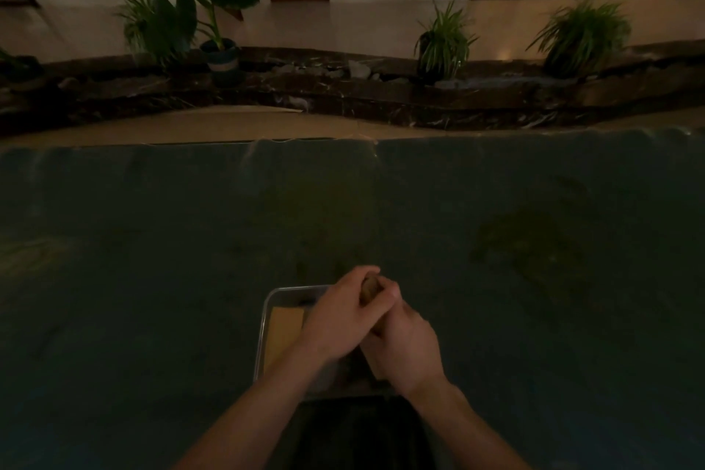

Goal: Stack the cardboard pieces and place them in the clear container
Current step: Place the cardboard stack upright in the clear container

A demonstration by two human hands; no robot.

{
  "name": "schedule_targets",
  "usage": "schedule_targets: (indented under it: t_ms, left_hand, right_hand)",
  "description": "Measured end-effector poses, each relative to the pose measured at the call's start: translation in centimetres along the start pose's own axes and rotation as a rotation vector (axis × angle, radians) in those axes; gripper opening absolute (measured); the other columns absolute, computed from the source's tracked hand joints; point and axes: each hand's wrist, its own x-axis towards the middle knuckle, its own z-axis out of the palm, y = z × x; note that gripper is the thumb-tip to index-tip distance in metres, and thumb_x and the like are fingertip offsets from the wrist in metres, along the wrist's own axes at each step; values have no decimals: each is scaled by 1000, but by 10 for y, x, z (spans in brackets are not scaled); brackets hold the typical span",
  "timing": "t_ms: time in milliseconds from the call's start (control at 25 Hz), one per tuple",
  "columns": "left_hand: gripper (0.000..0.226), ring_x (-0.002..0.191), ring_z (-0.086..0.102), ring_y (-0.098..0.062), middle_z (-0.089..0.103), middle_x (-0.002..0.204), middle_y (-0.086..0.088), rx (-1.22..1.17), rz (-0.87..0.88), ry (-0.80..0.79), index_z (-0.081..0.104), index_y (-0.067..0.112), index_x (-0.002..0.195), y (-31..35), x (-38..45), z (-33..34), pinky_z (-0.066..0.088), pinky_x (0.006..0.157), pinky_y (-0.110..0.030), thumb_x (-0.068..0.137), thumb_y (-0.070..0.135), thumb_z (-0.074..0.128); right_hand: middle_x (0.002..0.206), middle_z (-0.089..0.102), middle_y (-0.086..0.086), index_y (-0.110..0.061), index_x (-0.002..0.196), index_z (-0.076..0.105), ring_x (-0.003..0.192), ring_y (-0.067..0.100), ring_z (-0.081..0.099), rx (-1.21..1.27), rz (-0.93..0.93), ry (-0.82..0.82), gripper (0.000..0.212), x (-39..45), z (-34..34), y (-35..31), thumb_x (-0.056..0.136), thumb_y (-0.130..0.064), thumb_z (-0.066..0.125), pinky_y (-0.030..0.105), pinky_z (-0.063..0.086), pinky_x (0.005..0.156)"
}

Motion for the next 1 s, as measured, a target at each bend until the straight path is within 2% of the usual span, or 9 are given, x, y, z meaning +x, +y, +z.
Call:
schedule_targets:
  t_ms: [80, 200, 320, 400, 480, 560, 680, 840, 1000]
  left_hand:
    - [55, 111, 57, -3, 59, 125, 15, -32, -13, 47, 51, 39, 129, 0, 4, 3, 50, 97, -31, 83, 69, 53]
    - [19, 93, 57, 4, 58, 107, 13, -239, -80, 284, 60, 41, 96, -5, 6, 17, 43, 78, -17, 84, 56, 63]
    - [10, 82, 57, 2, 60, 92, 11, -234, -96, 373, 57, 38, 82, -4, 13, 21, 40, 69, -16, 88, 44, 63]
    - [13, 79, 57, 0, 60, 86, 10, -129, -98, 317, 56, 34, 80, -4, 18, 20, 41, 68, -18, 90, 41, 61]
    - [16, 75, 57, -1, 60, 79, 10, -29, -61, 233, 55, 31, 77, -7, 21, 15, 40, 65, -19, 91, 38, 60]
    - [19, 70, 56, -2, 59, 73, 10, -25, -4, 106, 56, 27, 76, -8, 25, 5, 40, 62, -20, 92, 37, 59]
    - [25, 76, 59, -9, 61, 77, 4, -198, 67, -74, 63, 18, 85, -2, 28, -7, 47, 70, -31, 89, 42, 58]
    - [17, 88, 64, -16, 65, 86, 1, -281, 63, -119, 64, 22, 87, 9, 30, -6, 52, 85, -42, 92, 36, 57]
    - [15, 89, 63, -16, 66, 87, 0, -306, 48, -123, 65, 26, 83, 9, 25, -5, 50, 89, -47, 89, 38, 57]
  right_hand:
    - [113, 67, -1, -20, 141, 36, 86, 16, 69, -22, 13, 14, 63, 3, 5, 4, 88, -38, 64, 36, 59, 70]
    - [105, 70, 2, -12, 136, 37, 82, 18, 70, -51, -36, 100, 64, 6, 14, 9, 85, -39, 66, 30, 55, 63]
    - [104, 70, 1, -23, 130, 33, 79, 19, 71, 41, 20, 152, 57, 6, 19, 4, 85, -43, 60, 37, 59, 62]
    - [101, 70, -2, -36, 117, 28, 77, 21, 71, 163, 160, 113, 52, 4, 21, 2, 80, -44, 63, 44, 59, 64]
    - [107, 66, -4, -39, 103, 27, 87, 18, 70, 470, 337, 6, 60, 5, 16, 4, 65, -49, 72, 44, 59, 75]
    - [118, 63, 4, -39, 109, 32, 100, 19, 70, 931, 465, -182, 76, 9, 2, 15, 55, -35, 86, 41, 58, 86]
    - [124, 67, 14, -42, 135, 33, 105, 28, 71, 1358, 526, -418, 98, 11, -11, 24, 61, -10, 88, 42, 58, 82]
    - [117, 70, 23, -25, 142, 38, 102, 40, 70, 1422, 448, -618, 91, 8, -9, 16, 68, -14, 89, 42, 59, 77]
    - [112, 73, 19, -26, 134, 47, 98, 38, 71, 1371, 435, -534, 81, 6, -2, 13, 66, -20, 90, 40, 59, 77]
